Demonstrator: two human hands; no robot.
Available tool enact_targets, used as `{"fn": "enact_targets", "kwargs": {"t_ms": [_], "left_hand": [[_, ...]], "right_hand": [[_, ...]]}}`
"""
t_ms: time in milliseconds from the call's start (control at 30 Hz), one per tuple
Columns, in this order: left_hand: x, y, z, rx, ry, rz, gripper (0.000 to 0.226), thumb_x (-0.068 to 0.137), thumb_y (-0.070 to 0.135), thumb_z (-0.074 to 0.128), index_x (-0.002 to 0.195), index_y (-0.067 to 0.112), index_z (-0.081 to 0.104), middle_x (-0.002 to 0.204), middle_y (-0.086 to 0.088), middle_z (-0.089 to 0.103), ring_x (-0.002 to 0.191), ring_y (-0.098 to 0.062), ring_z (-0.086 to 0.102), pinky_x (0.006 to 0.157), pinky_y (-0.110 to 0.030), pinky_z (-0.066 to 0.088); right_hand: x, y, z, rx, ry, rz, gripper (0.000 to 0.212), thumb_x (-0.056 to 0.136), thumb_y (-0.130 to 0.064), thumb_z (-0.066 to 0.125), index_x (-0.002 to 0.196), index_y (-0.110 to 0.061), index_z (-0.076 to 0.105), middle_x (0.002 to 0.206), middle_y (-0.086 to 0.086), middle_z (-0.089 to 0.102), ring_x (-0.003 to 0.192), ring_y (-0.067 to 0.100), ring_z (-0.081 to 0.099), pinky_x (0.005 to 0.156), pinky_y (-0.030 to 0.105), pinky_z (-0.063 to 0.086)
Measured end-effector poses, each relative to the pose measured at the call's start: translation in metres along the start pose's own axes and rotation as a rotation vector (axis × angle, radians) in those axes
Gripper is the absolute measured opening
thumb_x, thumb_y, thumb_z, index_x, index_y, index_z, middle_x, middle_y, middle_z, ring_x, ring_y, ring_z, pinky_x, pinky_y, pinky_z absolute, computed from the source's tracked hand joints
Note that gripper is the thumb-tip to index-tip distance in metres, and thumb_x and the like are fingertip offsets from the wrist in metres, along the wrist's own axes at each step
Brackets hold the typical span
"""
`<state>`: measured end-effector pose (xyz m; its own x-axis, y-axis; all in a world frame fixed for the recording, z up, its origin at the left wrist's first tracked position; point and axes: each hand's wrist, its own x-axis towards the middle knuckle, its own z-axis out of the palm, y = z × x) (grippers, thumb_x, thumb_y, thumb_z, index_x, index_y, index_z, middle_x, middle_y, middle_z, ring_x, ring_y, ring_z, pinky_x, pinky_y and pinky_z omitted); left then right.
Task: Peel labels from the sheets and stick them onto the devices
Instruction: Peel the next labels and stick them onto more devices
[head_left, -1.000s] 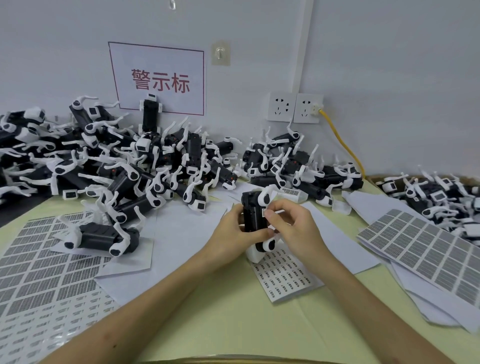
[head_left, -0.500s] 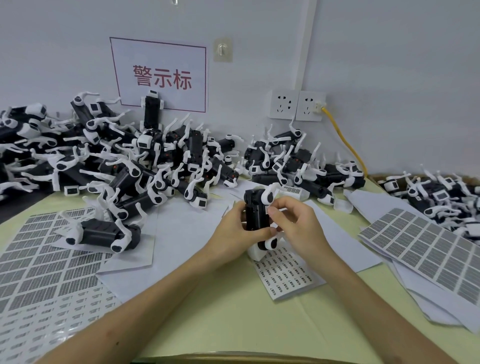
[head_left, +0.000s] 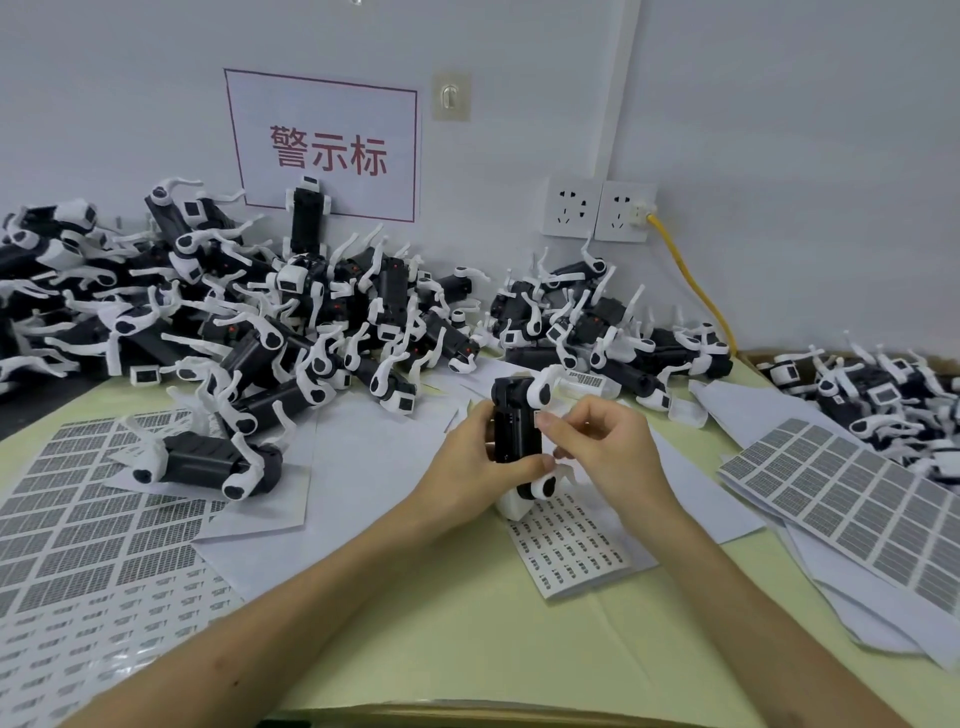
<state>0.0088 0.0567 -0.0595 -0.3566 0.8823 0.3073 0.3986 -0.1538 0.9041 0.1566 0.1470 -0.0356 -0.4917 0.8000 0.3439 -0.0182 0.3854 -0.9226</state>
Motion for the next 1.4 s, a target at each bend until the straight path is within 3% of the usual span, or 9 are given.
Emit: {"fn": "enact_targets", "kwargs": {"t_ms": [200, 333, 400, 567, 833, 1067, 1167, 1300, 1400], "left_hand": [[0.004, 0.003, -0.004, -0.062, -0.057, -0.024, 0.045, 0.084, 0.026, 0.086, 0.123, 0.021, 0.064, 0.115, 0.001, 0.074, 0.11, -0.014, 0.071, 0.102, -0.043, 0.055], [0.002, 0.006, -0.008, -0.094, -0.141, -0.045, 0.045, 0.079, 0.027, 0.082, 0.121, 0.022, 0.066, 0.112, 0.004, 0.076, 0.108, -0.013, 0.072, 0.101, -0.036, 0.056], [0.0, 0.009, -0.011, -0.132, -0.227, -0.061, 0.042, 0.081, 0.023, 0.079, 0.121, 0.021, 0.067, 0.111, 0.004, 0.077, 0.109, -0.014, 0.072, 0.096, -0.03, 0.056], [-0.003, 0.012, -0.016, -0.229, -0.312, -0.1, 0.036, 0.083, 0.016, 0.075, 0.119, 0.016, 0.066, 0.106, -0.003, 0.077, 0.107, -0.028, 0.074, 0.098, -0.038, 0.058], [-0.001, 0.014, -0.014, -0.257, -0.278, -0.192, 0.041, 0.081, 0.025, 0.075, 0.118, 0.008, 0.069, 0.114, -0.015, 0.076, 0.111, -0.03, 0.072, 0.104, -0.045, 0.053], [-0.003, 0.018, -0.014, -0.277, -0.307, -0.225, 0.042, 0.083, 0.027, 0.073, 0.122, 0.011, 0.066, 0.11, -0.006, 0.079, 0.105, -0.019, 0.075, 0.09, -0.03, 0.057], [-0.003, 0.018, -0.015, -0.297, -0.339, -0.223, 0.042, 0.088, 0.025, 0.069, 0.125, 0.007, 0.064, 0.114, -0.012, 0.078, 0.112, -0.026, 0.073, 0.098, -0.037, 0.056], [0.0, 0.017, -0.014, -0.317, -0.316, -0.265, 0.047, 0.085, 0.024, 0.071, 0.125, 0.001, 0.065, 0.12, -0.018, 0.074, 0.117, -0.033, 0.07, 0.106, -0.045, 0.052], [0.002, 0.018, -0.013, -0.362, -0.256, -0.339, 0.048, 0.081, 0.027, 0.078, 0.122, 0.003, 0.068, 0.113, -0.013, 0.077, 0.107, -0.028, 0.072, 0.1, -0.044, 0.054]], "right_hand": [[0.002, -0.003, 0.001, 0.038, -0.211, 0.027, 0.019, 0.097, -0.018, 0.069, 0.083, -0.008, 0.063, 0.079, 0.003, 0.065, 0.075, 0.018, 0.065, 0.082, 0.046, 0.057], [-0.001, -0.002, 0.003, 0.083, -0.248, 0.003, 0.026, 0.098, -0.017, 0.067, 0.08, -0.003, 0.056, 0.065, 0.0, 0.058, 0.058, 0.013, 0.056, 0.057, 0.024, 0.049], [0.0, -0.001, -0.002, 0.096, -0.295, 0.005, 0.029, 0.098, -0.016, 0.066, 0.082, 0.005, 0.054, 0.065, 0.01, 0.054, 0.054, 0.018, 0.049, 0.053, 0.023, 0.042], [0.0, -0.002, -0.004, 0.111, -0.33, 0.022, 0.032, 0.099, -0.011, 0.062, 0.069, -0.009, 0.053, 0.061, 0.007, 0.052, 0.052, 0.018, 0.043, 0.05, 0.023, 0.033], [-0.003, -0.002, -0.001, 0.113, -0.325, 0.046, 0.034, 0.107, -0.016, 0.049, 0.074, -0.009, 0.048, 0.059, 0.001, 0.052, 0.051, 0.014, 0.038, 0.051, 0.024, 0.03], [-0.005, -0.003, 0.003, 0.102, -0.302, 0.035, 0.027, 0.106, -0.014, 0.053, 0.08, -0.005, 0.051, 0.054, -0.005, 0.047, 0.045, 0.008, 0.04, 0.048, 0.02, 0.032], [-0.005, -0.004, 0.001, 0.111, -0.33, 0.054, 0.027, 0.108, -0.015, 0.049, 0.084, -0.003, 0.053, 0.057, 0.0, 0.051, 0.048, 0.012, 0.039, 0.052, 0.024, 0.034], [-0.002, -0.005, 0.002, 0.118, -0.313, 0.069, 0.056, 0.108, -0.011, 0.046, 0.057, -0.032, 0.056, 0.054, -0.006, 0.055, 0.05, 0.015, 0.041, 0.055, 0.026, 0.037], [0.001, -0.002, 0.002, 0.079, -0.17, -0.03, 0.042, 0.104, -0.011, 0.053, 0.063, -0.019, 0.054, 0.058, 0.003, 0.059, 0.052, 0.019, 0.042, 0.052, 0.025, 0.037]]}}
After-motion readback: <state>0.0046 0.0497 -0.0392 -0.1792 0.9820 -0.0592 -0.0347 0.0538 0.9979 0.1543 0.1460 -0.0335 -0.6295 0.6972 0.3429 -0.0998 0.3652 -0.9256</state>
